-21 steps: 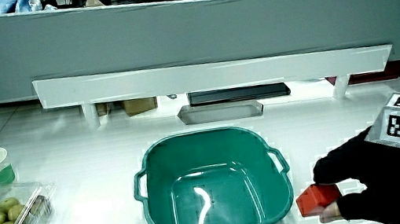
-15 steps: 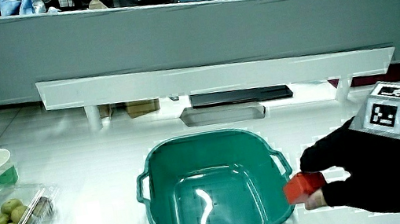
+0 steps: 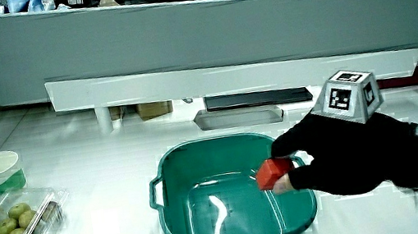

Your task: Place red block

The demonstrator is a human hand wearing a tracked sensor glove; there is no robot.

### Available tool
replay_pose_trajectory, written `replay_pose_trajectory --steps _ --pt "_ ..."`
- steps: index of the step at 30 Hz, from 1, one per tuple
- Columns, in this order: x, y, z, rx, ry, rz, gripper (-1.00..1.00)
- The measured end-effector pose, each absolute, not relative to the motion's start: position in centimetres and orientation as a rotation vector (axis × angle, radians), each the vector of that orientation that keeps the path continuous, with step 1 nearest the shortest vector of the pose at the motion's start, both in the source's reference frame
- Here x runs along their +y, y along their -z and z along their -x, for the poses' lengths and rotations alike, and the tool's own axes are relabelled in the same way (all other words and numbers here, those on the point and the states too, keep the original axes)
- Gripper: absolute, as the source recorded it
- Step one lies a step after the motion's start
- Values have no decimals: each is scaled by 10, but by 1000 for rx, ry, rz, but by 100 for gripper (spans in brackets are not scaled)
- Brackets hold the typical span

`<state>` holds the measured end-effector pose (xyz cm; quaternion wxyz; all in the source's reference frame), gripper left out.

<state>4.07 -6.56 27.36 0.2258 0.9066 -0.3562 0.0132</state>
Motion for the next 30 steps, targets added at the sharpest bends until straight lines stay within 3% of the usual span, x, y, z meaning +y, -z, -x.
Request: replay_pose_trajectory --steps 4,15,18,30 --pt "-72 -274 -25 -984 -123 -2474 0" --pt "-90 -316 6 -967 -120 -2515 0" --pt "-95 -325 14 -988 -140 -2420 0" --pt "-108 -377 29 -858 -69 -2332 0"
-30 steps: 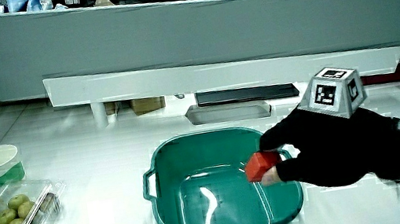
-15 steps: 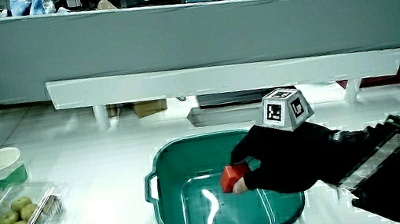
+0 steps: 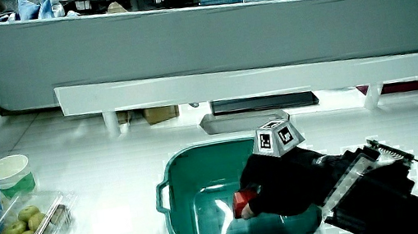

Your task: Place red block

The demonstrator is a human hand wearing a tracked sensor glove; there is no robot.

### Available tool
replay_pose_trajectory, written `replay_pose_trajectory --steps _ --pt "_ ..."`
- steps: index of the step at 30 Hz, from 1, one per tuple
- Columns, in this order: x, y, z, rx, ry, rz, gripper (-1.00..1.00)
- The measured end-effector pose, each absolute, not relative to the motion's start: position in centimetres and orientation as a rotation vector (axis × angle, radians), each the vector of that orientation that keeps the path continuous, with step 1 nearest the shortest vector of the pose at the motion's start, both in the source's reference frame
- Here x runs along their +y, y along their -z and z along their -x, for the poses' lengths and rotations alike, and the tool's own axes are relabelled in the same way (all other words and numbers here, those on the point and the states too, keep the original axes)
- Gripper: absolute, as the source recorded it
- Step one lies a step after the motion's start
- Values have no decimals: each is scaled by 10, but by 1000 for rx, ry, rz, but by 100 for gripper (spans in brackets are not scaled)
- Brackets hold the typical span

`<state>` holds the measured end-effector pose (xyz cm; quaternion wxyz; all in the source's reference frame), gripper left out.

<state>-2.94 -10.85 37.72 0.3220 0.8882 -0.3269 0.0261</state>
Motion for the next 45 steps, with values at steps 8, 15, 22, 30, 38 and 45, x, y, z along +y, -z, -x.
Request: replay_pose_trajectory --steps 8,15,22,30,38,45 --pt "-107 -403 42 -820 33 -2253 0" --pt "-103 -412 47 -830 45 -2210 0" --pt "-104 -422 43 -800 -12 -2214 0" --pt "-102 -423 44 -808 28 -2225 -19" --pt "-101 -423 44 -808 20 -2207 -57" --pt "-101 -411 37 -814 -44 -2222 -90"
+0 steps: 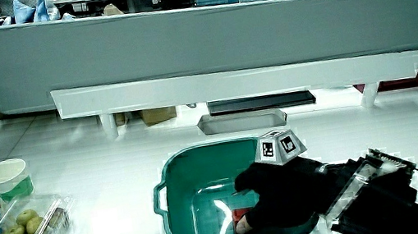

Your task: Place red block

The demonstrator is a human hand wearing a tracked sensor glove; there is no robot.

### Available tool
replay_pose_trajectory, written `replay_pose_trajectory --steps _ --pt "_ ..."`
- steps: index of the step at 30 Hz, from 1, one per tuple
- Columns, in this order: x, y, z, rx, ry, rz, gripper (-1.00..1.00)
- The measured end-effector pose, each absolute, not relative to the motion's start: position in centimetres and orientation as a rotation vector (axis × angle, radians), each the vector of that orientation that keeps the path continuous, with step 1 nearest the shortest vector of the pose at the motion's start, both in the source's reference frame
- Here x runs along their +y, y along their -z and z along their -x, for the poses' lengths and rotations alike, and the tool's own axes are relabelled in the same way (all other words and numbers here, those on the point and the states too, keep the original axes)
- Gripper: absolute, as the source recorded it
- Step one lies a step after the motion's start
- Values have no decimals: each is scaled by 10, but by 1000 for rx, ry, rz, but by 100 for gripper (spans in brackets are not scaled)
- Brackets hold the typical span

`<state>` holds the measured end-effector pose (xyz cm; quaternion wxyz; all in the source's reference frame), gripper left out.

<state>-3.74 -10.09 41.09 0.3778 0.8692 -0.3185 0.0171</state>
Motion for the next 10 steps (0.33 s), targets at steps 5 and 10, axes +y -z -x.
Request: replay_pose_trajectory --steps 5,10 --pt "-103 -390 19 -828 -164 -2220 -100" --pt "-102 -371 -5 -887 -273 -2174 -100"
